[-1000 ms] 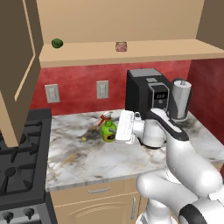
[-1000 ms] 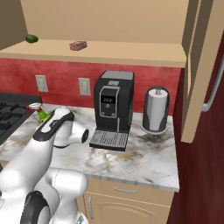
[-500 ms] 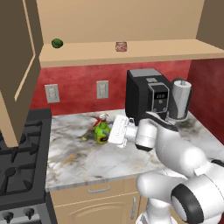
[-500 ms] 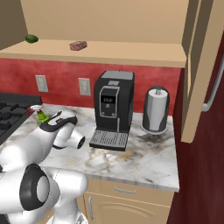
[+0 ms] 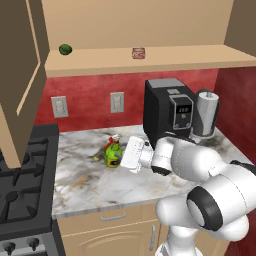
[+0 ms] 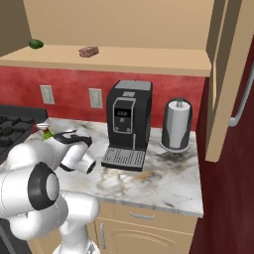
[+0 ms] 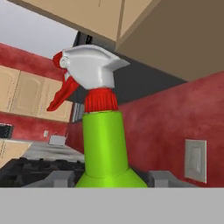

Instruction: Pick the bar soap and spray from the cabinet and place them on the counter.

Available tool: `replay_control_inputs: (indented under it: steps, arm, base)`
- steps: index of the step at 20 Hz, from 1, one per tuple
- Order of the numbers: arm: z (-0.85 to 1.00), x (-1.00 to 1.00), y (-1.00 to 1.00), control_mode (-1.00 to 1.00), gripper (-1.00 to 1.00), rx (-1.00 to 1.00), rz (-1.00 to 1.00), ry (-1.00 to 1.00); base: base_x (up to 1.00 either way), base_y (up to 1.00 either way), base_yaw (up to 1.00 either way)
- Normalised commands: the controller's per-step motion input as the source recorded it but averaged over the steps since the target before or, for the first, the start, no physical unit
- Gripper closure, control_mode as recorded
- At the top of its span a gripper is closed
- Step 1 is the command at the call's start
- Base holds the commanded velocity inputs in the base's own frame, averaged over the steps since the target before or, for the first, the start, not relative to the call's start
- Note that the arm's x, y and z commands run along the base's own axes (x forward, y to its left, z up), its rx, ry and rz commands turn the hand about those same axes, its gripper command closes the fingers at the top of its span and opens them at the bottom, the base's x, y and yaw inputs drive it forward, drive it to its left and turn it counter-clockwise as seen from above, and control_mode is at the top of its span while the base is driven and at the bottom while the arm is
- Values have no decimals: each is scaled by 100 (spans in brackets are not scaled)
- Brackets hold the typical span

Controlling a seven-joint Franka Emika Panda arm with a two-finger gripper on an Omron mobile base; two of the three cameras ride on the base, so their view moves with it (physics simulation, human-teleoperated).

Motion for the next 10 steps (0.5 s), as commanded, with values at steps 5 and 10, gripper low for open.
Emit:
replay_control_inputs:
  steps: [5,10]
  arm:
    - [-28,1,5,-100,100,-4,0,2]
    - [-32,4,6,-100,100,-2,0,2]
  base:
    - [0,0,0]
    - [0,0,0]
